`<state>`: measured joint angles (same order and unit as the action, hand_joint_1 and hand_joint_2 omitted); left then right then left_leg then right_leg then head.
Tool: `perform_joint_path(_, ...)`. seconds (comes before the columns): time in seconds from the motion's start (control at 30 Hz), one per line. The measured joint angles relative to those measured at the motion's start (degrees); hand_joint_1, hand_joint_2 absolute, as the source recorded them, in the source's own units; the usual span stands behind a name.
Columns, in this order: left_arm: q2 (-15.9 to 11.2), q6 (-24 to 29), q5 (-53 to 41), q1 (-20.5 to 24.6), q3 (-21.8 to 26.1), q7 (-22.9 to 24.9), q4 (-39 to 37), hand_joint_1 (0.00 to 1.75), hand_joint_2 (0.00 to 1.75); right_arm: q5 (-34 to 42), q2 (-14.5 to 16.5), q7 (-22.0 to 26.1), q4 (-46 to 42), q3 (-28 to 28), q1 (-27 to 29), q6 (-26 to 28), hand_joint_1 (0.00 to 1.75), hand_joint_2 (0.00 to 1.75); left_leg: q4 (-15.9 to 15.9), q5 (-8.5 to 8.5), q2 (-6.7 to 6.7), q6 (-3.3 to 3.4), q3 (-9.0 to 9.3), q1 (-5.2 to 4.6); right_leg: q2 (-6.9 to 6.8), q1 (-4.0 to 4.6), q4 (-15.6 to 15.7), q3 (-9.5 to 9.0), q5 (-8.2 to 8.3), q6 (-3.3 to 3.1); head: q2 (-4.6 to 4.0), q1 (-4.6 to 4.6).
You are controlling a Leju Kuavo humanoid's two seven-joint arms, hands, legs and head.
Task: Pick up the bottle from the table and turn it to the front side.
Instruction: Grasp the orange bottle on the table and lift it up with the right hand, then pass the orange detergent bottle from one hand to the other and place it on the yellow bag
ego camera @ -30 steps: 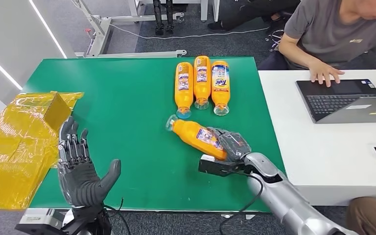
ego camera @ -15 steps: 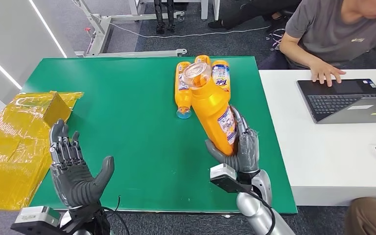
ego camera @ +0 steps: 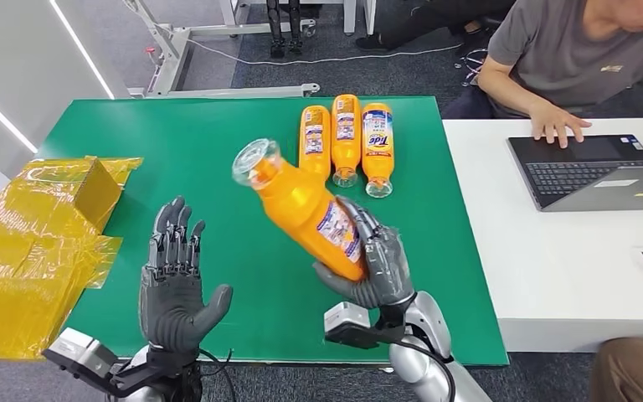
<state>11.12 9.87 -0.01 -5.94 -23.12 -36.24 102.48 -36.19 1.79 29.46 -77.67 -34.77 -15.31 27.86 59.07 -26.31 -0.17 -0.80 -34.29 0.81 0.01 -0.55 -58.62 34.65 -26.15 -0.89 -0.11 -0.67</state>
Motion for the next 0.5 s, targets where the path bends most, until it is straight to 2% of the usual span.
perform_joint_path(0.3, -0.07, -2.38, 0.68, 1.05, 0.03, 0.05, -1.66, 0.0, 1.75, -1.18, 0.0, -0.09, 1.67, -5.06, -3.23, -7.69, 1.75, 1.75, 0.0, 0.0, 0.0, 0.0, -0.01, 0.0, -0.01, 0.0, 0.0, 0.0, 0.0, 0.0, 0.0, 0.01)
perform_joint_path(0.5, -0.07, -2.44, 0.65, 1.05, 0.09, 0.03, -2.19, 0.0, 1.75, -0.61, 0.0, 0.41, 2.75, -6.47, -3.98, -9.8, 1.75, 1.75, 0.0, -0.01, -0.01, 0.01, -0.03, -0.01, -0.01, 0.0, 0.01, 0.0, -0.01, 0.01, 0.0, 0.01)
